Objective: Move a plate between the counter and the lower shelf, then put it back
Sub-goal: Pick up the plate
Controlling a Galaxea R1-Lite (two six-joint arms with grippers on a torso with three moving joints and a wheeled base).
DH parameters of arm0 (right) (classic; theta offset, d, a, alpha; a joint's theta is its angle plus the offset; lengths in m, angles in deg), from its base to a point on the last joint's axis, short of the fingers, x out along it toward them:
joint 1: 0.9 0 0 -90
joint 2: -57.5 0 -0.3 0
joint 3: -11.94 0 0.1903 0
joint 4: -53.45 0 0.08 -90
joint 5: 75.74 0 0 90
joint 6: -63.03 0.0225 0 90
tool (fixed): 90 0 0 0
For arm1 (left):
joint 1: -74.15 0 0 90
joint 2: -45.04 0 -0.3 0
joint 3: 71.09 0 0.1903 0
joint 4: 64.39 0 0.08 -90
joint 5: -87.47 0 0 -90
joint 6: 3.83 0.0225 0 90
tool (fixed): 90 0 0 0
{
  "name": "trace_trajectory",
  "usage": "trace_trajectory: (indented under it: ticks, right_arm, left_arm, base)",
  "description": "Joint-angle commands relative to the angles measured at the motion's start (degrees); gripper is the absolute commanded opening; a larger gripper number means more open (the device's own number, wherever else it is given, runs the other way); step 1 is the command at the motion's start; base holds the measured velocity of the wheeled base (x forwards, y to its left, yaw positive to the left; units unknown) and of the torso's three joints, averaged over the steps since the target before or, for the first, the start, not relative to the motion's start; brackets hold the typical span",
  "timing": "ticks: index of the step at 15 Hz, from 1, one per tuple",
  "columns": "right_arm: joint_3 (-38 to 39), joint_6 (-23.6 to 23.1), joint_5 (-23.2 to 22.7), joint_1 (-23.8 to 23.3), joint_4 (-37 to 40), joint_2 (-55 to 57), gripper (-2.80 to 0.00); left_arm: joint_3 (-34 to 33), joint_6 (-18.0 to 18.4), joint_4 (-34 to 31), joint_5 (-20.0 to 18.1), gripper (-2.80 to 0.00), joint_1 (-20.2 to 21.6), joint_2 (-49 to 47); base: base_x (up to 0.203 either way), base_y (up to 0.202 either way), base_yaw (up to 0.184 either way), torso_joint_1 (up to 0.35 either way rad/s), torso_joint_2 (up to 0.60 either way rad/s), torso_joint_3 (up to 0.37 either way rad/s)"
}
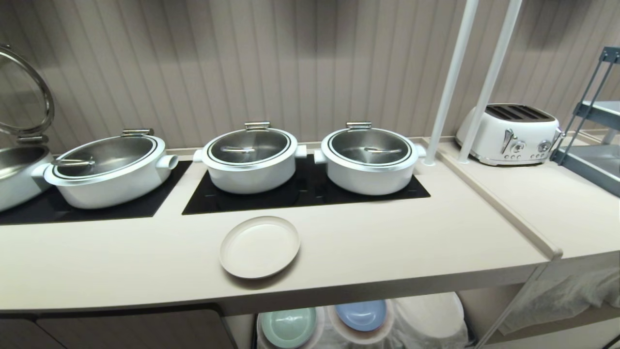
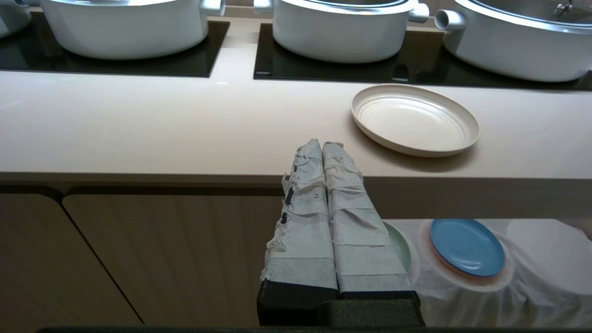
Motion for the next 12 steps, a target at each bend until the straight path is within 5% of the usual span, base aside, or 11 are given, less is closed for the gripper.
trace_trajectory:
  ticks: [1, 12]
  right_arm:
    - [0.00, -0.12, 0.00, 0.00, -0.01, 0.00, -2.80]
    - [0.00, -0.21, -0.09, 0.00, 0.08, 0.00, -2.80]
  left_arm:
    - [0.00, -0.03, 0.06, 0.03, -2.80, 0.01, -0.04]
    - [0.00, -0.03, 0.05, 0.03, -2.80, 0.01, -0.04]
  base:
    - [0.000, 0.000, 0.000, 0.000, 0.00, 0.000]
    - [0.000, 0.000, 0.000, 0.000, 0.00, 0.000]
